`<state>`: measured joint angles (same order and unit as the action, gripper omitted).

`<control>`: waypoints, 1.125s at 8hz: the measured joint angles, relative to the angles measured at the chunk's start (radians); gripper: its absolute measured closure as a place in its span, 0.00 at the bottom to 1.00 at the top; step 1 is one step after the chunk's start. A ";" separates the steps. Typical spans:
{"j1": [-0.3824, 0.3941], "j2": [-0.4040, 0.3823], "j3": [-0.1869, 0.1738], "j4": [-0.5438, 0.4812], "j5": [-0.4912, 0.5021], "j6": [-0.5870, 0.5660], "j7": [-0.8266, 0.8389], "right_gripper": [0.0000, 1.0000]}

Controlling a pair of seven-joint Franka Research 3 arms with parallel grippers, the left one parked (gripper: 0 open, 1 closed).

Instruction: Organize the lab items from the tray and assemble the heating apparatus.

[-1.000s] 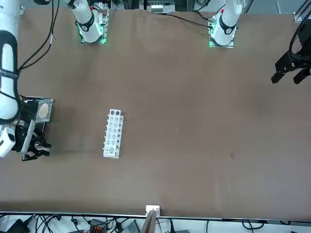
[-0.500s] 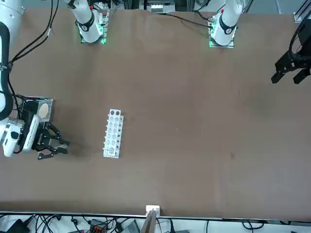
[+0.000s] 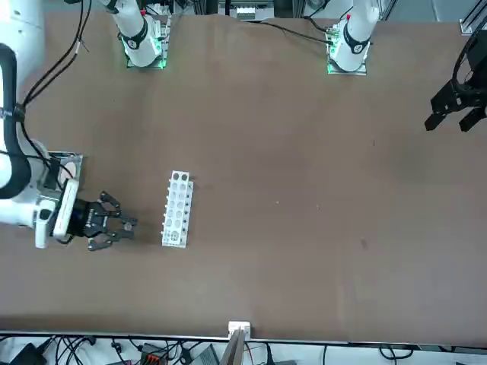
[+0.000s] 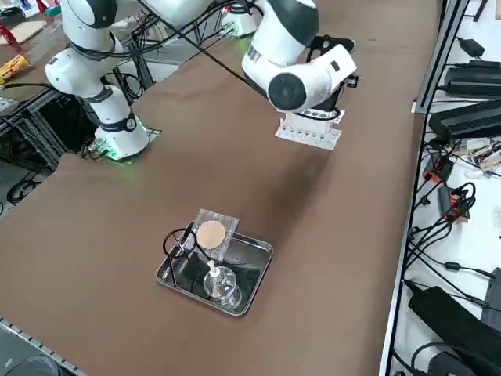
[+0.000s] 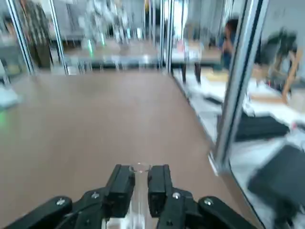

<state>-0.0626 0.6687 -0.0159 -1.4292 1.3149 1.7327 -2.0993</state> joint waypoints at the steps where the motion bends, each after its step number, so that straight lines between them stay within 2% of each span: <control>1: 0.002 0.034 0.008 -0.007 0.093 -0.048 -0.053 0.78; 4: 0.025 0.103 0.026 -0.011 0.259 -0.118 -0.111 0.78; 9: 0.030 0.147 0.031 -0.012 0.307 -0.132 -0.112 0.78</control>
<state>-0.0331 0.8156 0.0148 -1.4412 1.6219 1.6007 -2.2108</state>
